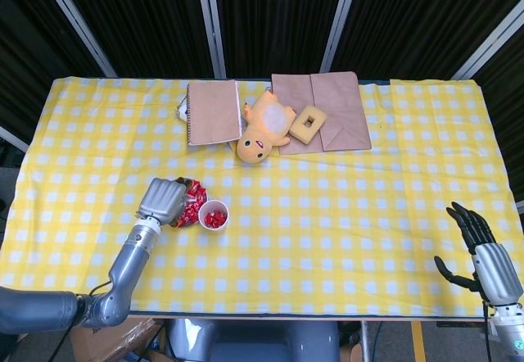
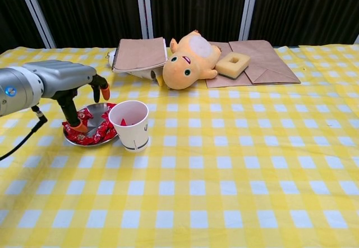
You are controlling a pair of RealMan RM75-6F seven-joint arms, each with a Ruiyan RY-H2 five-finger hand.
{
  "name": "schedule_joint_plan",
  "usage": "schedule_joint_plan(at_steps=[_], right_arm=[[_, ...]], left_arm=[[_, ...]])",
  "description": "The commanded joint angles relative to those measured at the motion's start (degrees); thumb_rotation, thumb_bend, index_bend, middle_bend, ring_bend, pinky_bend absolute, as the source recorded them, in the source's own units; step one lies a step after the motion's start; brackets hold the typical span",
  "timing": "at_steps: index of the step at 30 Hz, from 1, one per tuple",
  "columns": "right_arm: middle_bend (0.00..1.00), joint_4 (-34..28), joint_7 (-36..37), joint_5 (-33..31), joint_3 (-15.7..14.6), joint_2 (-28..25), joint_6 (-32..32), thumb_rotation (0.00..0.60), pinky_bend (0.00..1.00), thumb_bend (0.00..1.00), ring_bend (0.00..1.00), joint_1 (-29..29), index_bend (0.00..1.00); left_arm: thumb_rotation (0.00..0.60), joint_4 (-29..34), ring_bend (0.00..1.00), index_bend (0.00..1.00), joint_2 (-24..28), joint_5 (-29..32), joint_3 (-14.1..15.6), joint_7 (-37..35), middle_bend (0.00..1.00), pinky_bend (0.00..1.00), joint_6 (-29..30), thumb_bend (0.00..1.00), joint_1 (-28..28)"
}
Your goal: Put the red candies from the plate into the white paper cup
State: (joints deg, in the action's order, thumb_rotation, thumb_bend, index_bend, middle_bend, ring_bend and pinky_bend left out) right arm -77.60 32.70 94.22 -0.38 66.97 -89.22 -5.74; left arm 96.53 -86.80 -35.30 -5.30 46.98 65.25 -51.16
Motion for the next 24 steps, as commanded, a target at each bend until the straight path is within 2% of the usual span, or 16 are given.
schedule_joint_plan(at_steps=[1,6,19,24], right_arm=[[0.0,0.0,0.1,0.1,0.0,0.0,0.0,0.6,0.0,0.42,0.0,0.0,0.0],[0.0,-0.1,0.5,0.1,0.0,-0.1,0.0,0.6,0.0,0.42,0.0,0.0,0.0],[0.0,-0.2,0.8,0.1,-0.1,-0.3,0.2,0.6,0.0,0.42,0.0,-0.1,0.0],[0.0,-0.2,0.7,0.0,0.0,-0.2,0.3,0.6,0.0,0.42,0.0,-0.1,0.0]], left_arm=[[0.6,-2.0,0.92,0.32,-2.0,0.4,0.2,0.2,0.31,0.94,-0.6,0.13,-0.2],[0.6,-4.7,0.92,0.32,-4.4,1.2,0.1,0.6,0.31,0.94,-1.4,0.14,-0.5],[0.6,-8.0,0.92,0.33,-6.5,1.8,-0.7,0.2,0.31,0.94,-2.7,0.15,-0.7],[0.6,-9.2,0.92,0.38,-7.1,2.2,-0.7,0.2,0.34,0.94,-3.4,0.16,-0.7]])
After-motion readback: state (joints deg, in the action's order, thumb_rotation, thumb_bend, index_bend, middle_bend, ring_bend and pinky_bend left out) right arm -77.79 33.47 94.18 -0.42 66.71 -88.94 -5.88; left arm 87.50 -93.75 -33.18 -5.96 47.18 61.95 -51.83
